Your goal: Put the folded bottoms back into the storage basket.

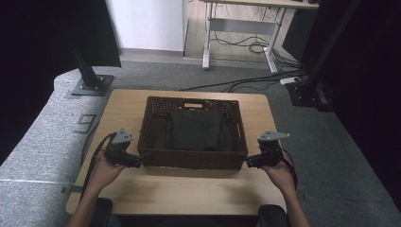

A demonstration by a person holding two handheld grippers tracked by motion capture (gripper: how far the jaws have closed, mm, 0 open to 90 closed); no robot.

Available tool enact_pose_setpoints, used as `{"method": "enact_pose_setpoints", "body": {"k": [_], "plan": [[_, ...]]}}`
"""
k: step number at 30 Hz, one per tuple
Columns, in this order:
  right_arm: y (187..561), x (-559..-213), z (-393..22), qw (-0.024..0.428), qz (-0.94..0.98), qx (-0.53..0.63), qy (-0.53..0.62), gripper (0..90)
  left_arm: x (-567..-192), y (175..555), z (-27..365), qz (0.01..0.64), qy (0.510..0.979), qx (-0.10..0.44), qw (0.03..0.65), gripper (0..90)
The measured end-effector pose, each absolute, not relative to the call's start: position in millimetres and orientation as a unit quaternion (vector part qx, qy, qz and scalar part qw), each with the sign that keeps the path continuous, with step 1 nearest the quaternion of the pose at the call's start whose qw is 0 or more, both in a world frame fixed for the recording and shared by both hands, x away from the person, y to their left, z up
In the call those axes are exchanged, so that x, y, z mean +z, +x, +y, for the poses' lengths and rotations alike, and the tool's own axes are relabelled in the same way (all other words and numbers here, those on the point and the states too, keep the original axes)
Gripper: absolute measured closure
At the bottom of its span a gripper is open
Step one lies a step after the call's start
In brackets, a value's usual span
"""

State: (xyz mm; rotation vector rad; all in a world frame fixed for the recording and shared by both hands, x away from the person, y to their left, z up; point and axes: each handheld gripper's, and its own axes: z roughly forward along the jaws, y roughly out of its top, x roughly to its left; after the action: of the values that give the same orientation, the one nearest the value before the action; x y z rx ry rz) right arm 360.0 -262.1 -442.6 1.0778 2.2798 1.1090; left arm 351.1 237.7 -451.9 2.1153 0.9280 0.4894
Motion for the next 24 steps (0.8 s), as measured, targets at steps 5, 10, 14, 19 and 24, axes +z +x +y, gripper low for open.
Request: {"method": "enact_pose_setpoints", "body": {"k": [5,10,14,19,24], "plan": [[355.3,-461.4,-262.7,0.190,0.811,0.391,0.392,0.0,-471.0,343.3,238.9,0.358,0.834,0.192,0.373,0.0],[352.2,-482.6,-266.1,0.190,0.804,0.389,0.407,0.0,-494.3,338.9,239.5,0.357,0.841,0.186,0.362,0.0],[350.7,-499.9,-268.9,0.189,0.799,0.385,0.421,0.0,-512.9,338.9,241.6,0.367,0.839,0.179,0.358,0.0],[349.4,-518.0,-268.2,0.190,0.800,0.372,0.430,0.0,-528.0,340.3,243.7,0.374,0.840,0.182,0.349,0.0],[349.6,-536.2,-265.9,0.185,0.804,0.360,0.436,0.0,-540.6,341.4,245.7,0.382,0.844,0.169,0.336,0.0]]}}
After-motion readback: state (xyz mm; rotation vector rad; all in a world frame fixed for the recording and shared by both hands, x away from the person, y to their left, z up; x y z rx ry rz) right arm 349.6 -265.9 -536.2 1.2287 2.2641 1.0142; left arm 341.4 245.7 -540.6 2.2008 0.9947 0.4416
